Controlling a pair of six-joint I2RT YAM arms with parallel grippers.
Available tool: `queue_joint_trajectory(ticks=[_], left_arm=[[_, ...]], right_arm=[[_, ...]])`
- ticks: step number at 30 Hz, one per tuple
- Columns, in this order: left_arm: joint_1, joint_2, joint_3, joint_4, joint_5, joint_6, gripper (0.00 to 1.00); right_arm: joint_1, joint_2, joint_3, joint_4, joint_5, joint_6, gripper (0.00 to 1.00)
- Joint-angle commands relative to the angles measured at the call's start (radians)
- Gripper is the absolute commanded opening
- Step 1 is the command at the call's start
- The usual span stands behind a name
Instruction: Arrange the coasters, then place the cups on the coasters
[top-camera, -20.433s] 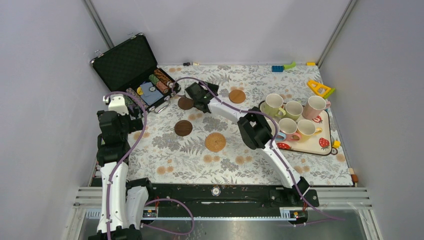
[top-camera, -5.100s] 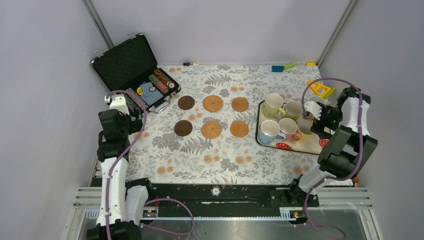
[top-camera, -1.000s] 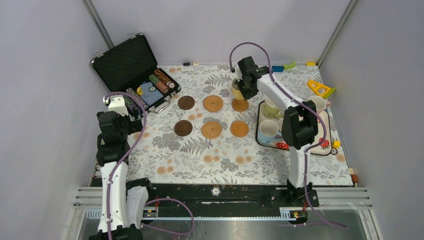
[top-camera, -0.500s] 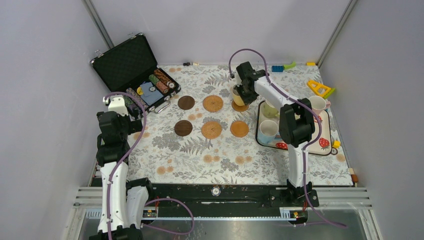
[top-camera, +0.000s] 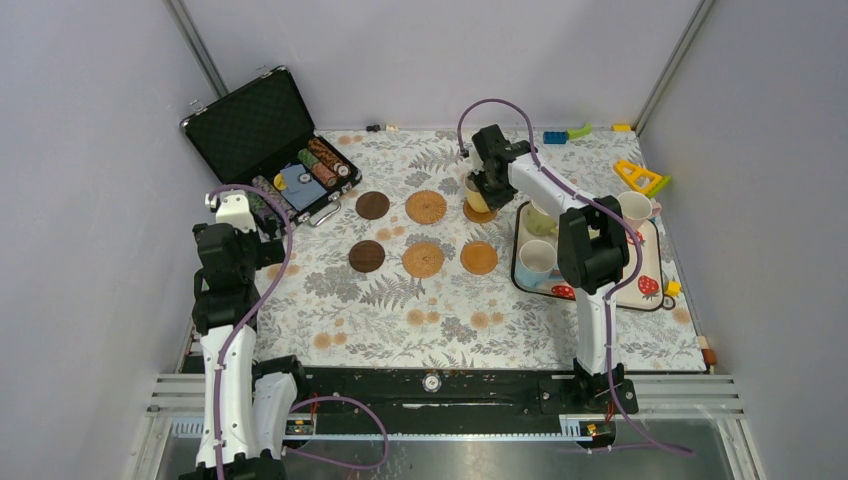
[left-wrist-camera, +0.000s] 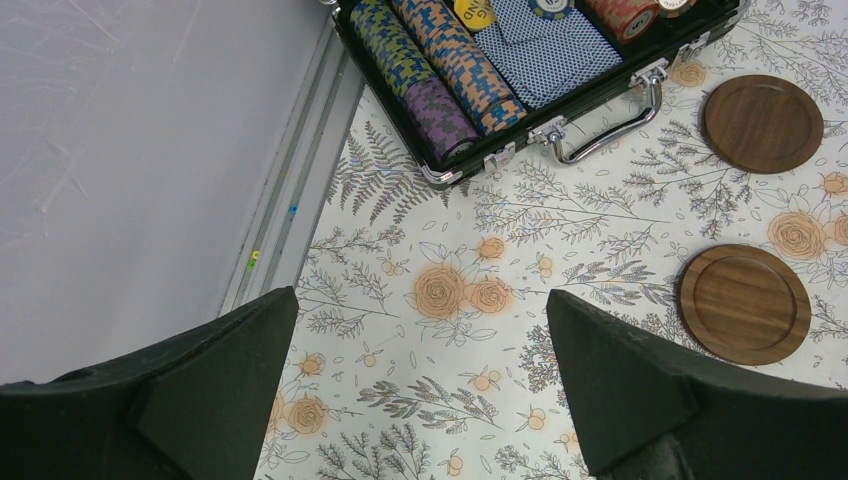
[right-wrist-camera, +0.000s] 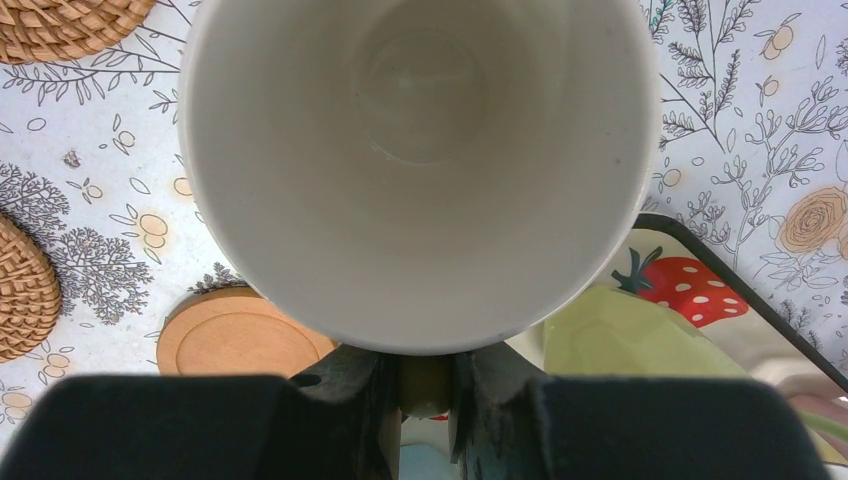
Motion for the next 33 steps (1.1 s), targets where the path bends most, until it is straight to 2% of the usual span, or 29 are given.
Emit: queue_joint_trajectory(ticks=[1, 21, 24, 28, 32, 33], left_arm=[[0.007, -0.013, -0.007, 0.055, 0.007, 0.012, 0.99], [0.007, -0.021, -0.01, 0.056, 0.01, 0.012, 0.99], [0.008, -0.021, -0.009, 0.055, 0.013, 0.012, 0.99], [0.008, -0.021, -0.01, 0.056, 0.014, 0.012, 0.99], [0.007, -0.022, -0.011, 0.056, 0.02, 0.014, 0.99], [0.007, -0.021, -0.011, 0.056, 0.021, 0.014, 0.99]], right_arm=[[0.008, -0.042, -0.002, 0.04, -0.013, 0.015, 0.0], [0.008, -0.054, -0.001, 0.006, -0.023, -0.008, 0.0], [0.007, -0.053, 0.003, -0.008, -0.017, -0.013, 0.07], [0.009, -0.072, -0.011, -0.016, -0.017, -0.021, 0.09], [0.015, -0.083, -0.043, -0.017, -0.011, -0.036, 0.22], [0.017, -0.086, -0.052, -0.016, -0.01, -0.041, 0.29]])
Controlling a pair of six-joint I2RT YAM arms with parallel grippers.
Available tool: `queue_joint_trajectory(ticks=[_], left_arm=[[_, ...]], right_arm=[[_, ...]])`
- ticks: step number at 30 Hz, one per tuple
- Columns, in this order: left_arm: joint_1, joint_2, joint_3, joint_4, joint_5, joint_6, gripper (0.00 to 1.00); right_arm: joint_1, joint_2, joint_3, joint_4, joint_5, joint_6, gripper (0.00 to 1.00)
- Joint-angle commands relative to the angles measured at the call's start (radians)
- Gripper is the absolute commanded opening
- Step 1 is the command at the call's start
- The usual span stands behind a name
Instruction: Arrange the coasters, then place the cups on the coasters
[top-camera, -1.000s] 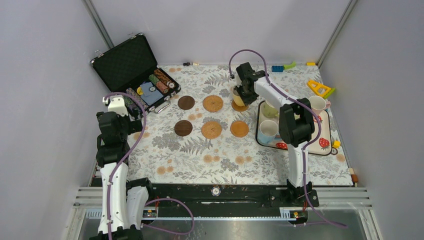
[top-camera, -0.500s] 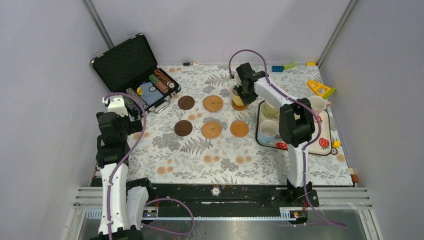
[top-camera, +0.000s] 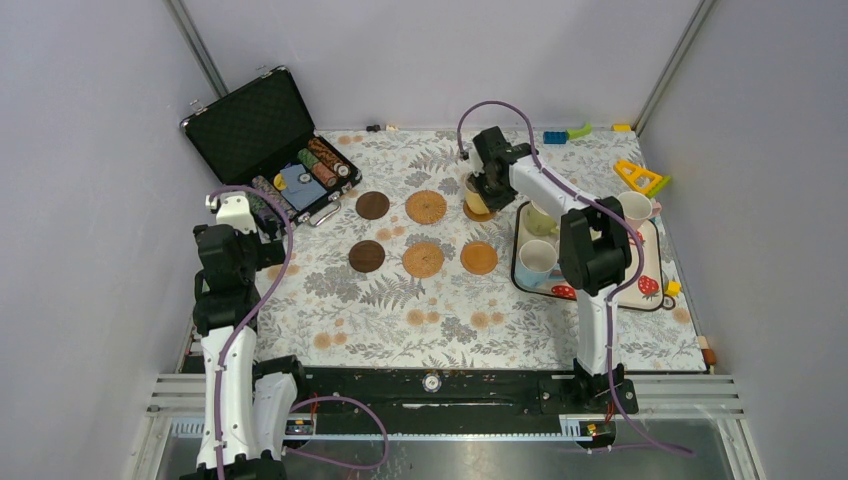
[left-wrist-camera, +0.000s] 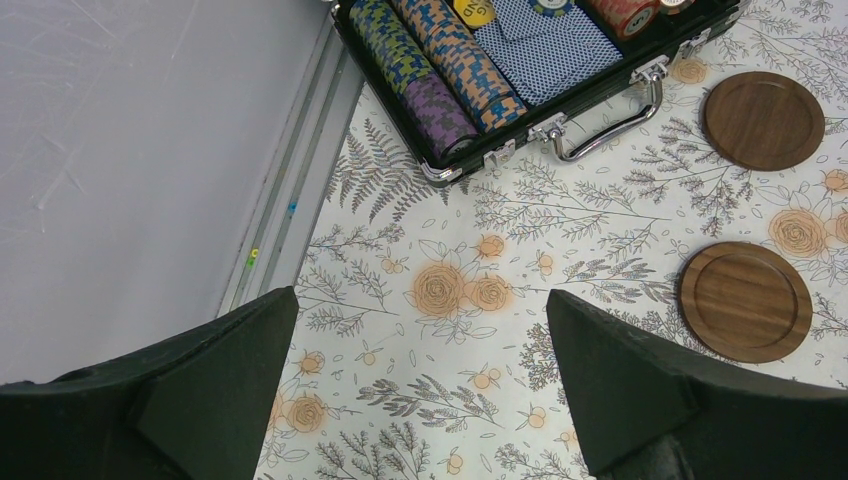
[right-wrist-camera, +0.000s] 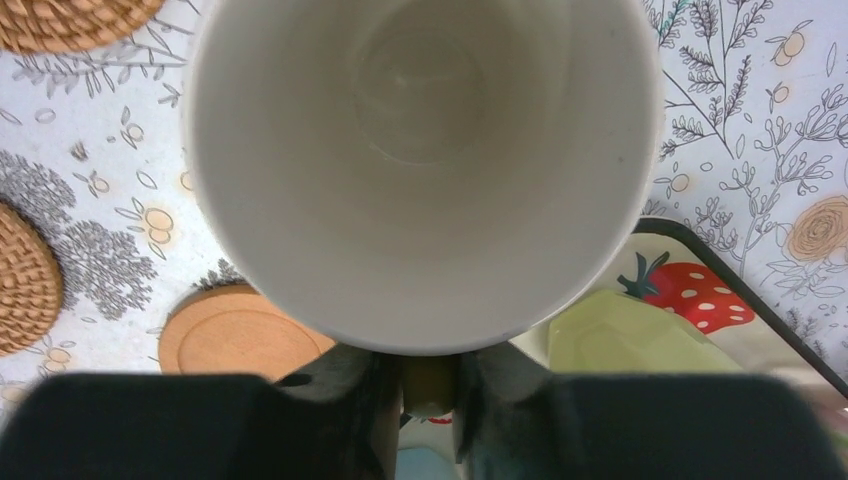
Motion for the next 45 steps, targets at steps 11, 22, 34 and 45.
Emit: queue_joint_trajectory(ticks=[11, 22, 34, 45], left_arm=[[0.006, -0.017, -0.003, 0.055, 0.023, 0.013, 0.99], [0.006, -0.018, -0.003, 0.056, 0.024, 0.013, 0.99], [0.007, -0.017, 0.001, 0.052, 0.038, 0.01, 0.99], [0.006, -0.018, 0.002, 0.049, 0.043, 0.009, 0.99]], right_arm=[[0.028, -0.098, -0.028, -0.057, 0.046, -0.057, 0.78], [0.026, -0.467, -0.153, -0.072, 0.098, -0.234, 1.0], [-0.337, -0.779, -0.398, -0.224, -0.081, -0.638, 1.0], [-0.507, -0.978, -0.74, -0.226, -0.158, -0.945, 0.96]])
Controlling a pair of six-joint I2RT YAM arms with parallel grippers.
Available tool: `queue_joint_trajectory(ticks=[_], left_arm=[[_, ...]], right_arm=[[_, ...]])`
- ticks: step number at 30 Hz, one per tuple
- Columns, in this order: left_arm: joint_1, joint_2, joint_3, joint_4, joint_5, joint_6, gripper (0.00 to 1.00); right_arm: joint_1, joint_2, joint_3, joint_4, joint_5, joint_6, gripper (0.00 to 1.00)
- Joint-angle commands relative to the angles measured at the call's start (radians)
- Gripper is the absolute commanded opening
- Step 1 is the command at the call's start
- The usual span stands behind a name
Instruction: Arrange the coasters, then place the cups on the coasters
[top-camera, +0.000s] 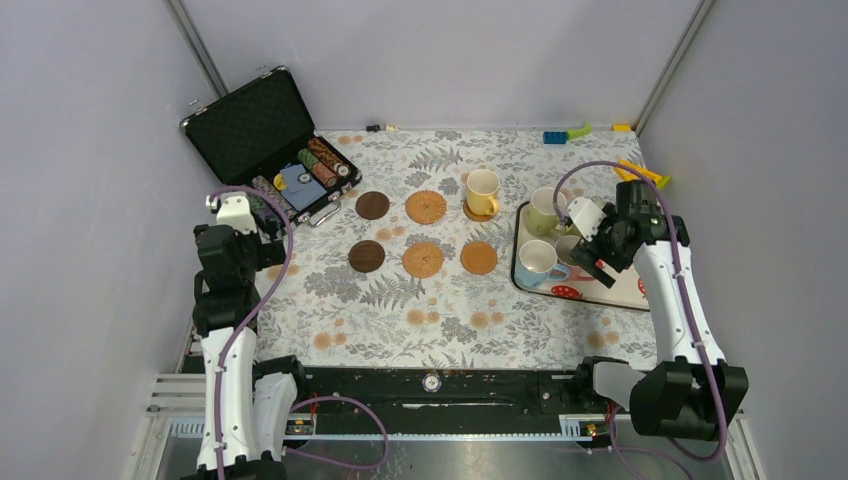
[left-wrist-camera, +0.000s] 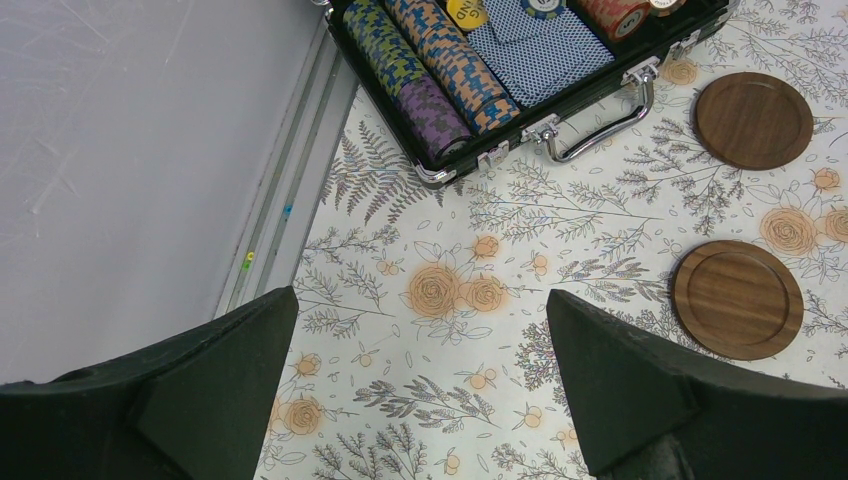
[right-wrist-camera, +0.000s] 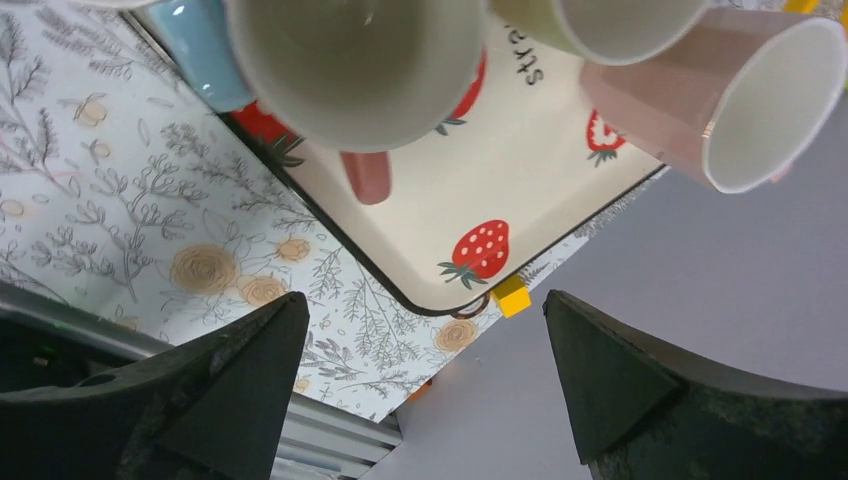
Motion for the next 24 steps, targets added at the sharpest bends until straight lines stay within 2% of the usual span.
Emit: queue_joint_trajectory(ticks=[1, 10, 19, 24], left_arm=[[0.006, -0.012, 0.004, 0.049, 0.026, 0.008, 0.99], [0.006, -0.025, 0.003, 0.047, 0.027, 0.009, 0.99], [0.007, -0.026, -0.001, 0.048, 0.029, 0.01, 0.99], [0.006, -0.025, -0.001, 0.048, 0.032, 0.01, 0.99]], right_arm=[[-0.016, -0.04, -0.067, -0.008, -0.076, -0.128, 0.95], [-0.022, 0.028, -0.129, 0.093, -0.194, -0.089, 0.83], [-0.024, 0.123, -0.164, 0.146, -0.211, -0.075, 0.73], [-0.028, 0.138, -0.211, 0.195, -0.226, -0.078, 0.71]])
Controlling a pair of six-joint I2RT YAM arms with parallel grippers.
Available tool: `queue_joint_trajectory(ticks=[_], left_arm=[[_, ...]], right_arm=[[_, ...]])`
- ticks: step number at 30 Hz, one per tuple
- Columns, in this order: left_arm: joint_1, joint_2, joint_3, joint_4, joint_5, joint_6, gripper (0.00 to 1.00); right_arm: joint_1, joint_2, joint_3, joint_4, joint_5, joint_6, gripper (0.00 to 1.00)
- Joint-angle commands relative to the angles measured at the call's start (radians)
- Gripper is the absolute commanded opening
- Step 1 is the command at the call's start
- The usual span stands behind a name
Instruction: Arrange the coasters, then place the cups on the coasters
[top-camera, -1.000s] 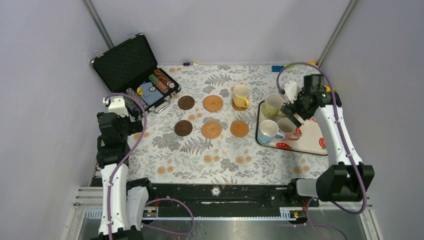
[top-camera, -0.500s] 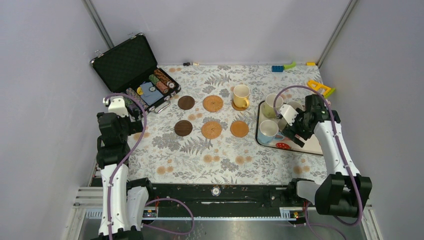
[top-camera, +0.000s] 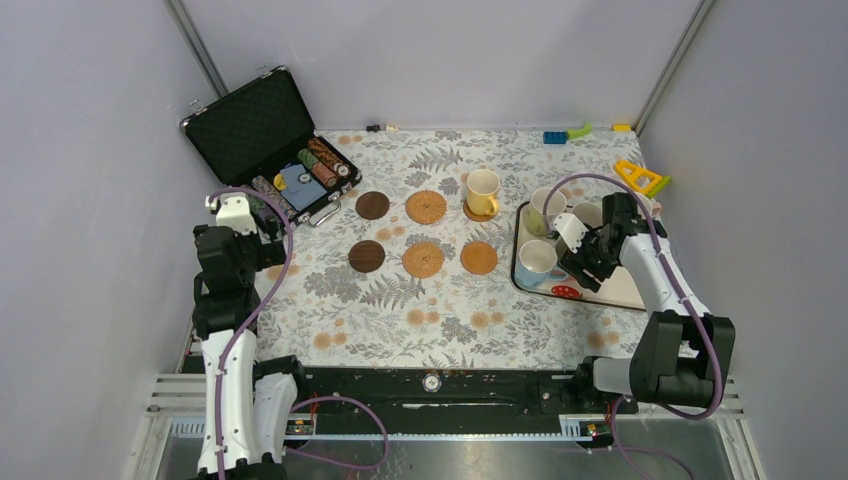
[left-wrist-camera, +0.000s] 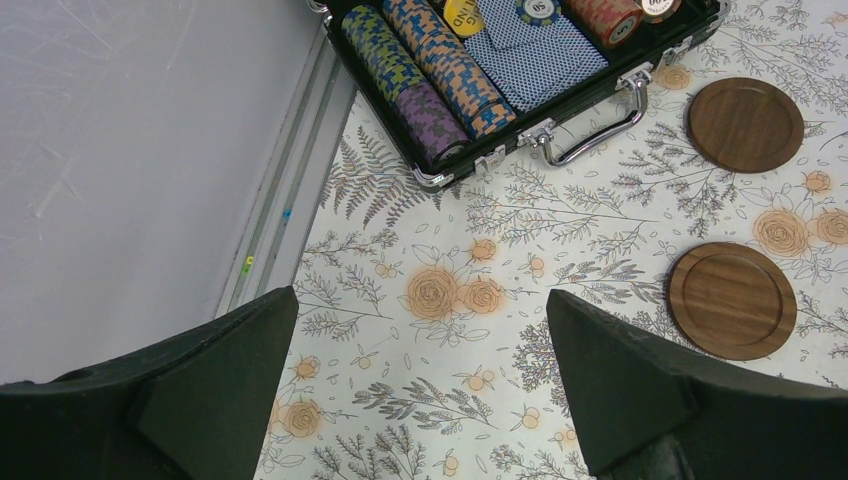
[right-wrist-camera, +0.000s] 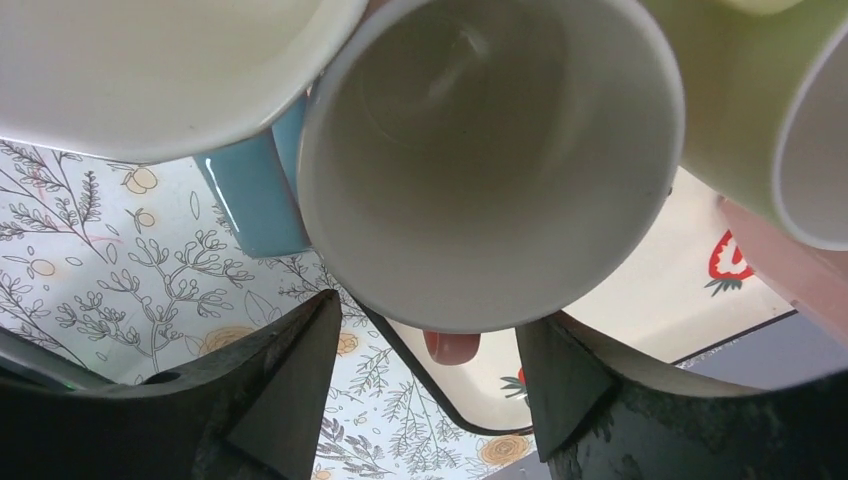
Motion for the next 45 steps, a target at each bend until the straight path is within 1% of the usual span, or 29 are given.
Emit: queue_joint_trajectory(ticks=[1, 4, 9, 11, 15, 16, 18, 19, 25, 31, 36, 39, 42, 45], left_arm=[[0.007, -0.012, -0.001, 0.049, 0.027, 0.01, 0.99], [0.007, -0.013, 0.0, 0.049, 0.027, 0.01, 0.99], [0.007, -0.013, 0.0, 0.048, 0.027, 0.01, 0.99], [0.007, -0.013, 0.001, 0.046, 0.027, 0.01, 0.99], [0.007, -0.013, 0.001, 0.046, 0.028, 0.009, 0.99], [0.007, -0.011, 0.001, 0.046, 0.029, 0.01, 0.99], [0.007, -0.011, 0.001, 0.046, 0.028, 0.009, 0.99], [0.007, -0.012, 0.003, 0.046, 0.028, 0.01, 0.99], [0.007, -0.015, 0.001, 0.044, 0.03, 0.01, 0.99], [0.007, -0.022, 0.002, 0.043, 0.031, 0.009, 0.99], [0.007, -0.027, 0.004, 0.04, 0.033, 0.008, 0.99], [0.008, -0.031, 0.004, 0.04, 0.032, 0.008, 0.99], [0.008, -0.031, 0.004, 0.04, 0.033, 0.008, 0.99], [0.008, -0.03, 0.005, 0.04, 0.034, 0.008, 0.99]], right_arm=[[-0.01, 0.01, -0.042, 0.044, -0.053, 0.005, 0.7], [-0.018, 0.02, -0.059, 0.071, -0.064, 0.008, 0.65], [-0.042, 0.033, -0.072, 0.104, -0.085, 0.021, 0.5], [-0.054, 0.034, -0.072, 0.106, -0.096, 0.023, 0.4], [-0.066, 0.007, -0.08, 0.101, -0.092, 0.018, 0.14], [-0.068, -0.007, -0.082, 0.095, -0.09, 0.012, 0.09], [-0.074, -0.04, -0.082, 0.068, -0.086, -0.01, 0.02], [-0.076, -0.053, -0.081, 0.056, -0.083, -0.018, 0.0], [-0.103, -0.136, -0.05, -0.033, -0.053, -0.057, 0.0], [-0.162, -0.181, 0.058, -0.148, -0.044, -0.059, 0.0], [-0.168, -0.227, 0.137, -0.155, -0.007, 0.013, 0.0], [-0.168, -0.245, 0.206, -0.165, -0.016, 0.079, 0.0], [-0.168, -0.259, 0.309, -0.221, -0.071, 0.14, 0.0], [-0.166, -0.269, 0.408, -0.243, -0.164, 0.234, 0.0]])
